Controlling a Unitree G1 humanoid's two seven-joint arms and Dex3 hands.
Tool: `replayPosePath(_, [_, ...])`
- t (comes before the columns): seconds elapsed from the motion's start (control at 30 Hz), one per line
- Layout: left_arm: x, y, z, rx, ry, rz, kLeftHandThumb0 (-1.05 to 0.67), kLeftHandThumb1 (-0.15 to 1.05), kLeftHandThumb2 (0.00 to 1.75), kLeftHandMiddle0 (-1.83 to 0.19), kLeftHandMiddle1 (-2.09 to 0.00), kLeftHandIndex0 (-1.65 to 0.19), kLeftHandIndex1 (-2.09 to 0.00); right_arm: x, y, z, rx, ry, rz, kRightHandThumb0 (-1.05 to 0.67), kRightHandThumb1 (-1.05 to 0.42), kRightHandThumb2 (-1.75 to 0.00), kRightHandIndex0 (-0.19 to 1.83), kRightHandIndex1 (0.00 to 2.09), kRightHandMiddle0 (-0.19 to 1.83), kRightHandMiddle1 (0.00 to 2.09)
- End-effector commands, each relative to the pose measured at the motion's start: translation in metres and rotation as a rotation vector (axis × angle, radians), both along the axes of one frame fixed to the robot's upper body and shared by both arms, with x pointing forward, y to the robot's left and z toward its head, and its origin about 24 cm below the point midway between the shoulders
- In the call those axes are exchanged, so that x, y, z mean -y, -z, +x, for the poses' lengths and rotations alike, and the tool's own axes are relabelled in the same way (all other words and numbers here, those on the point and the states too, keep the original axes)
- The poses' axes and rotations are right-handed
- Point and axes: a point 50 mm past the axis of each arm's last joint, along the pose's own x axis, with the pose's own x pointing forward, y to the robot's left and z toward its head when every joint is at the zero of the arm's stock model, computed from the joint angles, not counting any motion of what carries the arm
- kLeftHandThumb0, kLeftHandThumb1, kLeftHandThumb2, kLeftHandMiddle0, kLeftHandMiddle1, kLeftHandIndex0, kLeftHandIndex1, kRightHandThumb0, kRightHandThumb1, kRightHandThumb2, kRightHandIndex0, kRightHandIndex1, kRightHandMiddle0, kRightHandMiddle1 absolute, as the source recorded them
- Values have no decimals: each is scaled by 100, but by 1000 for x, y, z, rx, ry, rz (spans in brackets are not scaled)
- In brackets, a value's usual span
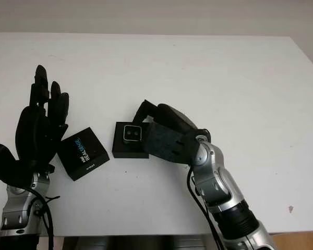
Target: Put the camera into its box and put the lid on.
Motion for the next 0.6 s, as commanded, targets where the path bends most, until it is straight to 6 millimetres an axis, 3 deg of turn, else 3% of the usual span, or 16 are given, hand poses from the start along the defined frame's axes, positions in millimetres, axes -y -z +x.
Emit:
replayPosePath(0.0, [1, -2, -3, 17, 4, 2, -59, 105, 34, 19, 0, 19, -1, 1, 2, -1, -32, -4, 7, -50, -98, -5, 28, 4, 21, 184])
replayPosePath(0.1, [0, -2, -3, 15, -1, 9, -59, 105, 35, 19, 0, 19, 0, 2, 3, -1, -50, -24, -15, -59, -92, -5, 19, 1, -4, 148])
replayPosePath(0.13, [0, -2, -3, 15, -1, 10, -60, 105, 35, 19, 0, 19, -1, 2, 3, -2, -53, -28, -23, -63, -90, -5, 13, 1, -7, 128])
replayPosePath(0.23, [1, -2, -3, 16, -3, 9, -60, 105, 34, 19, -1, 18, -1, 3, 3, -2, -47, -38, -38, -67, -89, -5, 2, 1, -11, 98])
replayPosePath(0.57, [1, -2, -3, 14, -6, 14, -61, 105, 34, 19, -1, 17, -2, 4, -4, -2, -13, -53, -43, -71, -92, -5, -9, 3, -12, 68])
